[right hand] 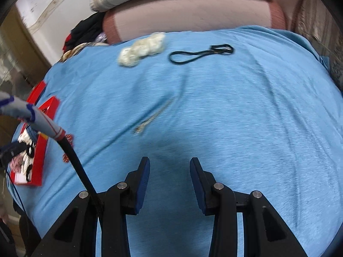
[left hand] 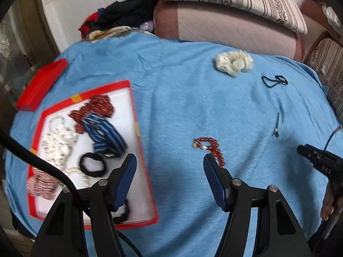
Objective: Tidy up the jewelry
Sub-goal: 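Move the left tool toward the red bead bracelet on the cloth, then grasp the red bead bracelet with the left tool and lift it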
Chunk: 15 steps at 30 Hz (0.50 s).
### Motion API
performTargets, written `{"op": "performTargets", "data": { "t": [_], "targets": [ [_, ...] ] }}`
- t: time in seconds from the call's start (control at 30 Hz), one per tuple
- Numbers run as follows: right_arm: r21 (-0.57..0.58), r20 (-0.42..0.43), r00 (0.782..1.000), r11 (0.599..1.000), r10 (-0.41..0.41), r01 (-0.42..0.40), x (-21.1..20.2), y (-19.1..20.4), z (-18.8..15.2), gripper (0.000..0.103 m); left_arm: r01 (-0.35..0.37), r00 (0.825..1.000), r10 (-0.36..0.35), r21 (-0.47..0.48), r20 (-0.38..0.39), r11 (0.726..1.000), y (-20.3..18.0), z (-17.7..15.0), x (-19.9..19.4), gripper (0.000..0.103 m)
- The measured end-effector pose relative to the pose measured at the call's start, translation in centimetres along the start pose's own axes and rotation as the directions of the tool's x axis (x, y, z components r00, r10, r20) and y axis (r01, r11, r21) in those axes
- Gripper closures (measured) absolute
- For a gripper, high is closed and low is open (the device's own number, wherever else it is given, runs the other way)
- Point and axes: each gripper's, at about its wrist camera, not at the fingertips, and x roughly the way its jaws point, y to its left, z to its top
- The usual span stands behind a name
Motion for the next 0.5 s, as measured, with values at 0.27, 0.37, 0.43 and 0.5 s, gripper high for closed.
{"op": "performTargets", "data": {
  "t": [0.27,0.37,0.43,0.5],
  "targets": [
    [0.054,0.011,0.998,0.996,0.066,-0.067,1.1,-0.5,1.7,0.061,0.105,0.994,-0.105,0.010,-0.023,0.994,-2.3,-1.2,2.9,0.040],
    [0.043,0.006,0.991,0.990,0.133,-0.133,1.7,1.1,2.5,0.061,0.132,0.991,-0.131,0.008,-0.027,0.991,-2.7,-1.3,3.9,0.040],
    [0.004,-0.006,0.991,0.991,0.134,-0.134,2.7,2.6,2.8,0.061,0.147,0.988,-0.147,-0.010,-0.038,0.989,-2.8,-1.1,4.9,0.040],
    [-0.026,-0.021,0.993,0.993,0.116,-0.117,3.9,3.8,3.0,0.061,0.179,0.982,-0.181,-0.043,-0.054,0.983,-2.8,-0.7,6.0,0.040]
  ]
}}
